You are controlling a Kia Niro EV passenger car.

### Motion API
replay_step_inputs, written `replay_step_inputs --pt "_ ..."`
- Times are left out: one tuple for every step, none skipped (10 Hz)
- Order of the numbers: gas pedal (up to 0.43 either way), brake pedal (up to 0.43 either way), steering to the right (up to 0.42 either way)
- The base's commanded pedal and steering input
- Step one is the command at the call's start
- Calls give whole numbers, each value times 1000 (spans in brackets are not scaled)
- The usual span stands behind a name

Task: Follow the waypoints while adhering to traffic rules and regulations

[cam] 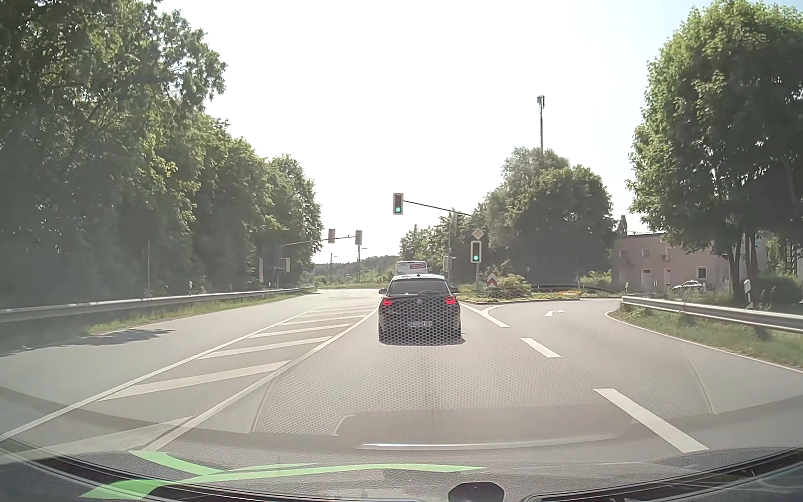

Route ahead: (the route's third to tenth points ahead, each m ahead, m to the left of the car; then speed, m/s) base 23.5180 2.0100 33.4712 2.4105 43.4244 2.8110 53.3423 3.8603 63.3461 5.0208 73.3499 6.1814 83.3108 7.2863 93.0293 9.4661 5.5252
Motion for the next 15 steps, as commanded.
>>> replay_step_inputs --pt "0 183 -9" --pt "0 183 -8" --pt "0 140 -9" --pt "0 55 -8" --pt "0 0 -9" --pt "0 0 -9" --pt "0 0 -8" --pt "0 0 -9" --pt "0 0 -9" --pt "0 0 -9" --pt "39 0 -9" --pt "67 0 -9" --pt "87 0 -9" --pt "118 0 -9" --pt "169 0 -9"
